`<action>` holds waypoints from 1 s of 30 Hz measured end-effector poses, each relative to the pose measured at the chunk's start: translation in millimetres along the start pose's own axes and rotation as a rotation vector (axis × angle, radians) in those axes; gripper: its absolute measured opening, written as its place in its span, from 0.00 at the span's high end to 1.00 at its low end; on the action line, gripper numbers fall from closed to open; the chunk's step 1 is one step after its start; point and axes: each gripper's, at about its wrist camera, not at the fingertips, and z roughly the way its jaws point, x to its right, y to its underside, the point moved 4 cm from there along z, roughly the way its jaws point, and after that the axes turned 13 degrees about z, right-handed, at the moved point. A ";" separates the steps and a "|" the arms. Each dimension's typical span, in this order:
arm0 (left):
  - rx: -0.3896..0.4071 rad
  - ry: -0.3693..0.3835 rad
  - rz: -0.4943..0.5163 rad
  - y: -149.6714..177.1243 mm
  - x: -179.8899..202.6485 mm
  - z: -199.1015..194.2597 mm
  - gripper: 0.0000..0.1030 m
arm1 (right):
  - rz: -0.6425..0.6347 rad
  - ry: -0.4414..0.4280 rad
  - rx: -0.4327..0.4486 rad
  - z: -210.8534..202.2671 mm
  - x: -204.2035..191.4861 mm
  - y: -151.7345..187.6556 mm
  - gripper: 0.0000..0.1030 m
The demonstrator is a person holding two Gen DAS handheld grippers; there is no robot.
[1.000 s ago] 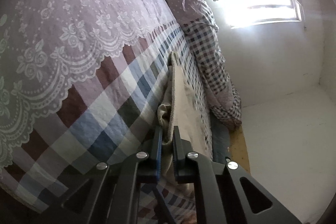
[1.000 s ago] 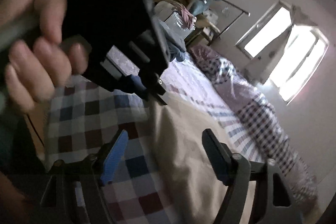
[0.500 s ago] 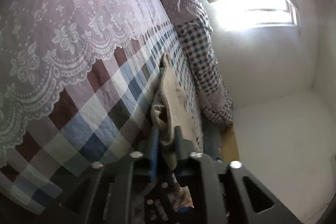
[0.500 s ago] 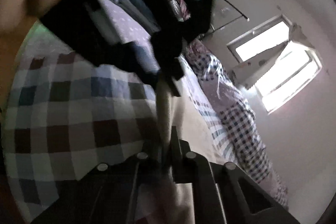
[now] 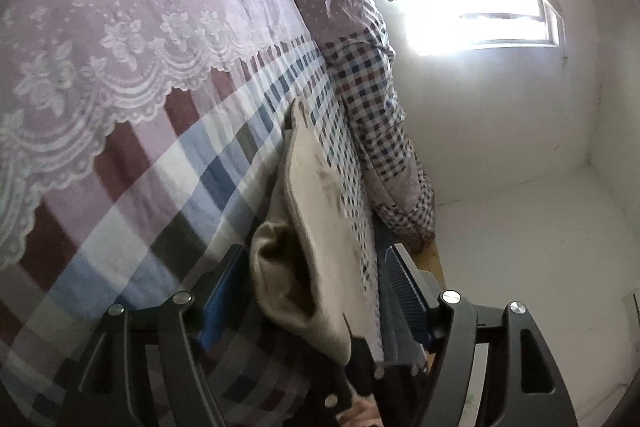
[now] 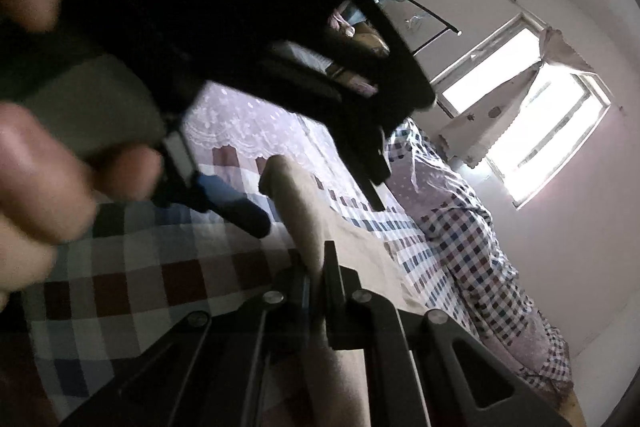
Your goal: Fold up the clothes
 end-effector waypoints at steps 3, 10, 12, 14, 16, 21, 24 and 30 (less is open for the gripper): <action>-0.011 -0.006 0.006 -1.8 1.3 6.8 0.29 | 0.004 -0.006 0.003 -0.6 1.9 -0.8 0.97; -0.052 -0.027 0.038 1.1 8.6 21.8 0.53 | 0.010 0.010 0.010 -7.4 -1.8 -1.2 0.97; -0.047 -0.036 0.043 0.0 10.1 23.2 0.61 | 0.010 0.012 0.011 -6.6 -1.3 -1.5 0.97; -0.038 -0.040 0.043 -0.4 10.0 22.0 0.75 | 0.009 0.018 0.013 -6.7 -1.5 -1.5 0.97; -0.032 -0.043 0.041 -0.9 9.4 21.5 0.89 | 0.009 0.021 0.013 -4.3 0.9 -1.2 0.97; -0.033 -0.058 0.052 1.8 10.5 17.0 0.95 | 0.009 0.033 0.011 -4.3 -0.4 2.0 0.96; -0.038 -0.067 0.045 1.5 9.5 14.2 0.96 | 0.008 0.060 0.014 -8.9 0.3 4.8 0.88; -0.040 -0.047 0.026 -0.5 12.1 9.1 0.96 | -0.018 0.184 0.023 -23.4 7.1 25.2 0.38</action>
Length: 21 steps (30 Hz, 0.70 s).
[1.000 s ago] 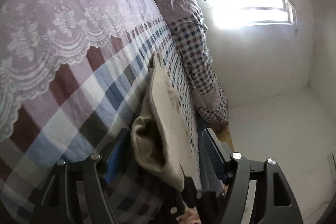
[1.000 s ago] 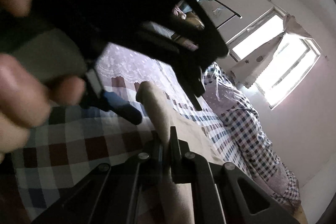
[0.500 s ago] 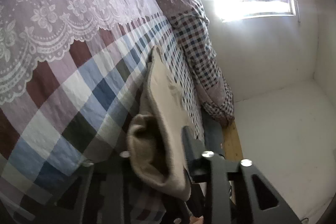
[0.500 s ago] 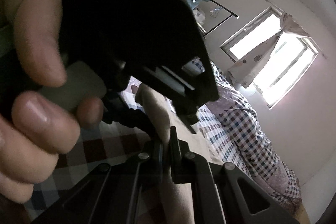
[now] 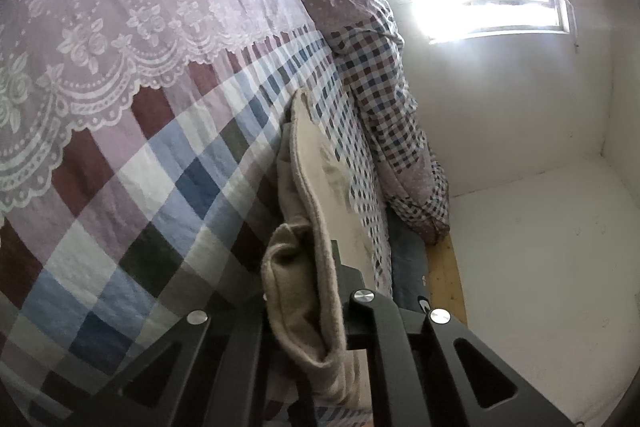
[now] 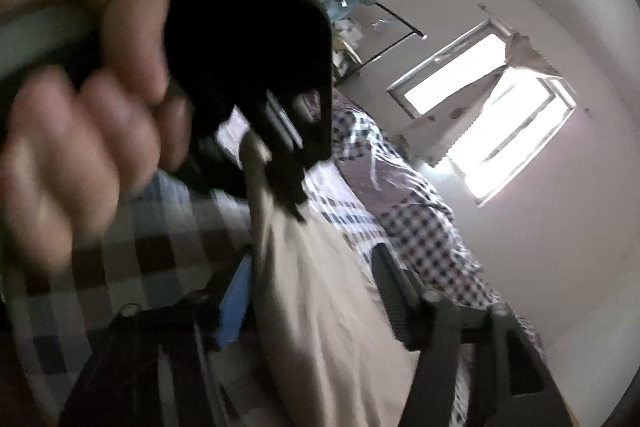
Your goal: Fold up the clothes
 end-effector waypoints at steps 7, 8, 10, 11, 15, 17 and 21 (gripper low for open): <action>0.018 0.028 -0.009 -3.4 8.5 -0.3 0.96 | -0.043 0.073 -0.123 -3.2 18.3 45.7 0.38; 0.021 0.031 -0.010 -3.8 9.8 -0.3 0.96 | -0.039 0.085 -0.143 -4.5 25.0 52.6 0.38; 0.024 0.035 -0.012 -4.6 11.9 -0.2 0.96 | -0.022 0.116 -0.187 -7.3 43.6 68.6 0.38; 0.025 0.037 -0.014 -5.0 12.6 -0.2 0.96 | -0.015 0.131 -0.207 -9.7 52.5 77.2 0.38; 0.026 0.032 -0.018 -5.4 13.2 -0.7 0.96 | -0.006 0.179 -0.271 -21.4 84.4 111.1 0.38; 0.028 0.028 -0.019 -5.0 13.9 -1.4 0.96 | -0.010 0.196 -0.296 -29.0 97.3 126.8 0.38; 0.041 0.024 -0.034 -6.2 14.3 0.3 0.96 | -0.018 0.237 -0.353 -47.2 119.8 158.6 0.38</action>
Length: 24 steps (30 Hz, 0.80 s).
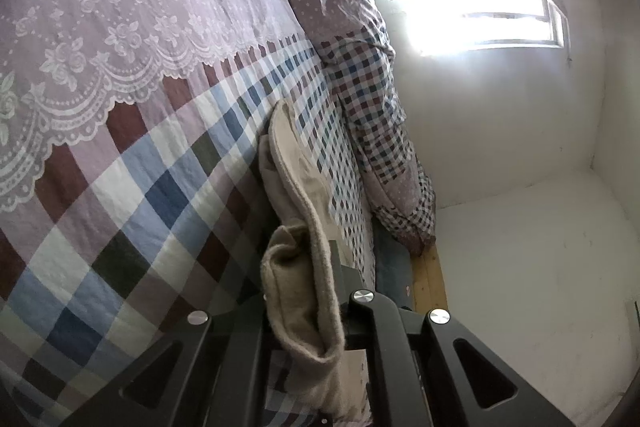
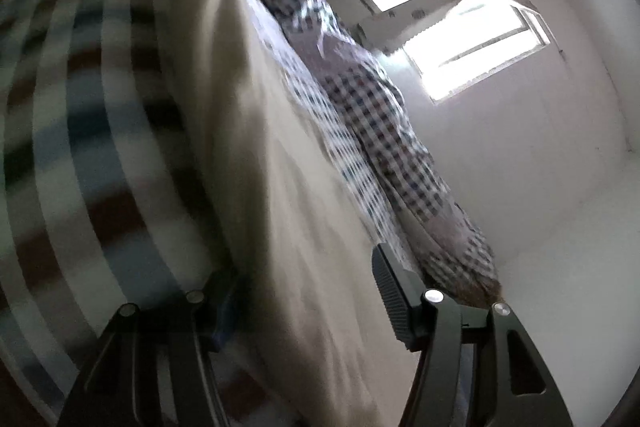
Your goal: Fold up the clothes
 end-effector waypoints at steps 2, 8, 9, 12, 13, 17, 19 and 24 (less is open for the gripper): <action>0.004 0.000 -0.002 -0.8 0.8 0.4 0.96 | 0.012 0.012 -0.032 -1.7 13.9 17.5 0.38; 0.019 0.005 -0.016 -3.5 3.5 2.6 0.96 | -0.001 0.069 -0.134 -1.5 58.9 72.5 0.38; 0.023 0.006 -0.018 -3.8 4.3 3.3 0.96 | -0.006 0.078 -0.147 -1.9 66.0 81.6 0.38; 0.034 0.009 -0.024 -5.1 3.0 2.6 0.96 | -0.041 0.119 -0.185 -2.1 81.2 105.5 0.39; 0.035 0.008 -0.028 -5.3 2.2 2.5 0.96 | -0.057 0.132 -0.201 -1.5 86.3 114.6 0.39; 0.036 0.000 -0.033 -3.7 0.6 3.3 0.96 | -0.061 0.184 -0.253 -0.8 111.0 141.2 0.39; 0.038 -0.003 -0.035 -2.7 0.0 3.8 0.96 | -0.076 0.195 -0.257 1.0 116.1 146.7 0.39; 0.041 -0.019 -0.028 -0.4 -0.1 2.8 0.96 | -0.194 0.208 -0.174 -2.7 106.0 142.8 0.40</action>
